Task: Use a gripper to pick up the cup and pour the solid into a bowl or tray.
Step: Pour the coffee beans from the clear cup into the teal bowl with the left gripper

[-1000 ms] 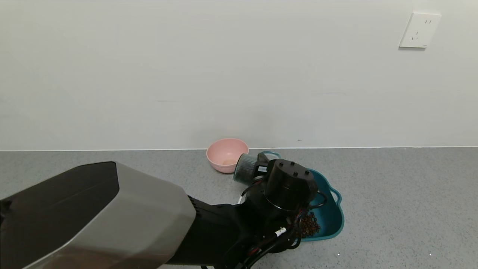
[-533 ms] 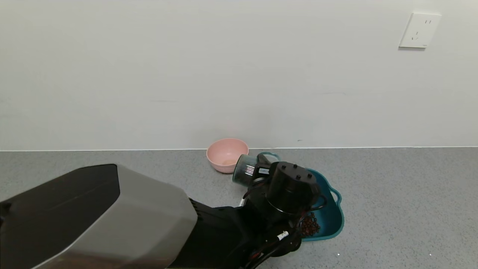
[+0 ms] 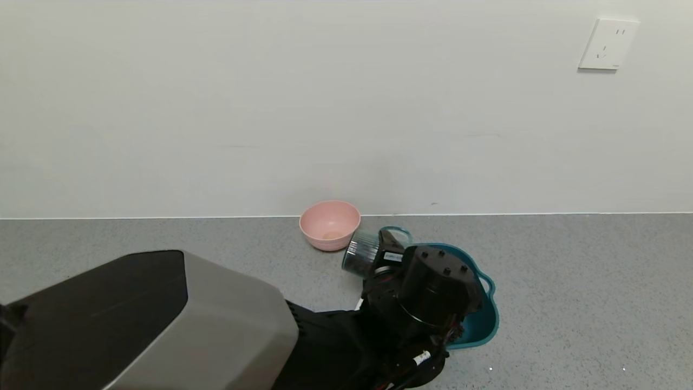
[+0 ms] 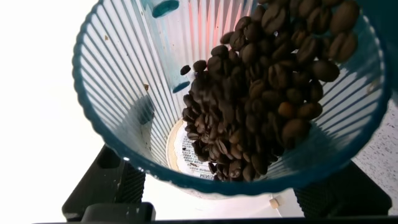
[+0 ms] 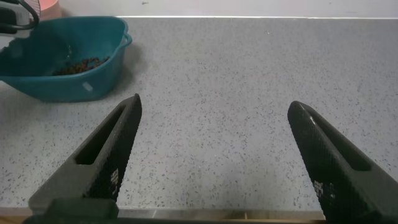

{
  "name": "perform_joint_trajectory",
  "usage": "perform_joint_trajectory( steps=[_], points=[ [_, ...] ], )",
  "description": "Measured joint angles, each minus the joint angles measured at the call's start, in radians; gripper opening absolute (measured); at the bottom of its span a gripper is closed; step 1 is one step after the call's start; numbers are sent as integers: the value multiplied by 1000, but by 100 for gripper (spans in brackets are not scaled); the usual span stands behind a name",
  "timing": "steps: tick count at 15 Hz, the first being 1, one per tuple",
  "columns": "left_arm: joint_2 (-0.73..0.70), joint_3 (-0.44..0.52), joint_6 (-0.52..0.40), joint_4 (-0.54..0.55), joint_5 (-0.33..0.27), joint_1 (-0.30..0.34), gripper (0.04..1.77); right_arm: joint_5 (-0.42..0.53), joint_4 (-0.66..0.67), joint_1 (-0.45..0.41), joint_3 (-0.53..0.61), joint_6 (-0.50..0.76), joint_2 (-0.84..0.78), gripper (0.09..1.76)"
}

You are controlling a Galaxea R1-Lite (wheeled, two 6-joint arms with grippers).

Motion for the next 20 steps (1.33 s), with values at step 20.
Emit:
perform_joint_trajectory(
  steps=[20],
  points=[
    [-11, 82, -102, -163, -92, 24, 129, 0, 1, 0, 0, 0, 0, 171]
  ],
)
